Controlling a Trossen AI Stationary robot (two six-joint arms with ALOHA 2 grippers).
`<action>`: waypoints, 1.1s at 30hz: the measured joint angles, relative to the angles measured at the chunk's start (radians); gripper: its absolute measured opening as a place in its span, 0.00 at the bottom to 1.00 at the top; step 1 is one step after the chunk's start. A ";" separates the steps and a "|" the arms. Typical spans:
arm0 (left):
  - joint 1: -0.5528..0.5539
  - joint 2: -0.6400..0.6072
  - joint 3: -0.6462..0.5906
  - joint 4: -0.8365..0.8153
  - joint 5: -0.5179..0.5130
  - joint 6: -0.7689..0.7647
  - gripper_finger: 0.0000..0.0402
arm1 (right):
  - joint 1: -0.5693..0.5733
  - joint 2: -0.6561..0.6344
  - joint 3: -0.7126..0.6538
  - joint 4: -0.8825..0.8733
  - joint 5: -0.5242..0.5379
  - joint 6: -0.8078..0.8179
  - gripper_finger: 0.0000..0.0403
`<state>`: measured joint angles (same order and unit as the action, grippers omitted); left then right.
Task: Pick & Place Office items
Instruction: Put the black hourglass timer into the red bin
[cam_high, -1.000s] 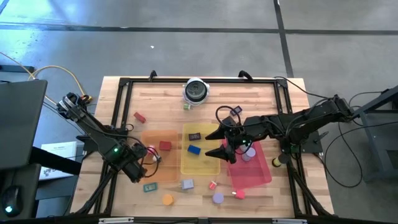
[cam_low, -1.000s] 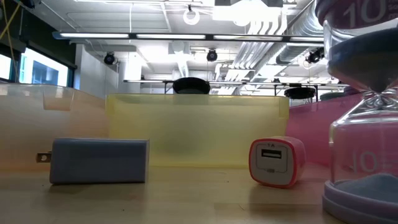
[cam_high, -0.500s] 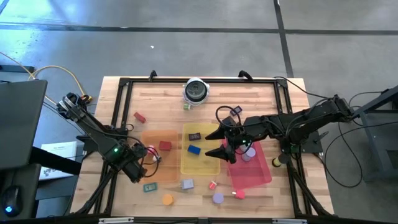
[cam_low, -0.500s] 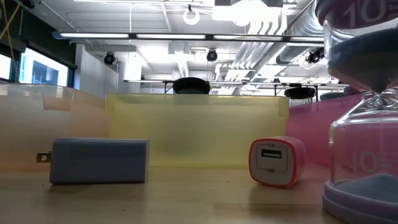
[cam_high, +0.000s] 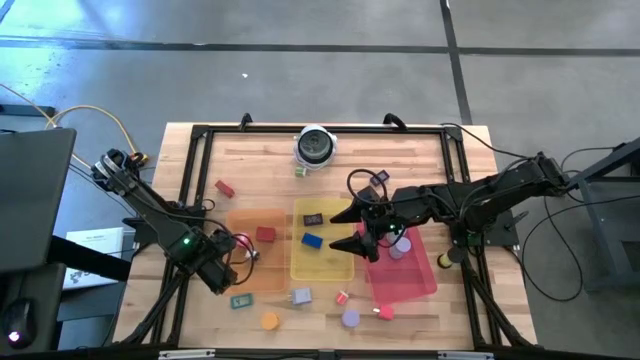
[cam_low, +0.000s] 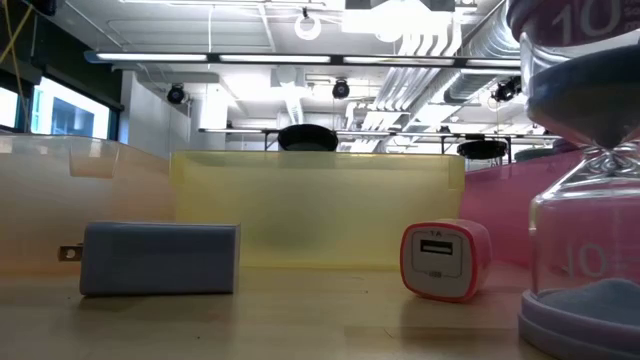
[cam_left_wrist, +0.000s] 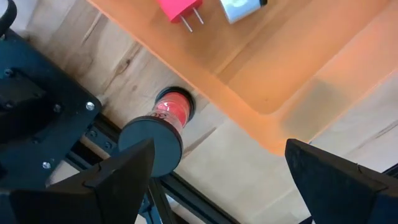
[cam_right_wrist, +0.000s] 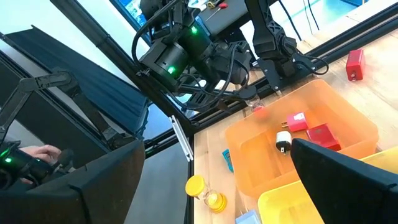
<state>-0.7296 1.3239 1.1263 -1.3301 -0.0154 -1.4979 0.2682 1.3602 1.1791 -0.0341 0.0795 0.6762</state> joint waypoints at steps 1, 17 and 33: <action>0.000 0.000 0.000 -0.001 0.000 0.014 0.88 | 0.000 0.000 0.000 0.000 0.000 0.000 0.98; 0.000 0.000 0.000 -0.076 -0.009 0.282 0.88 | 0.000 0.000 0.000 0.000 0.000 0.000 0.98; -0.115 0.000 0.000 -0.111 -0.045 0.753 0.86 | 0.000 0.000 0.000 0.000 0.000 0.000 0.98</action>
<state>-0.8441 1.3239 1.1263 -1.4416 -0.0600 -0.7452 0.2681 1.3602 1.1790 -0.0341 0.0795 0.6762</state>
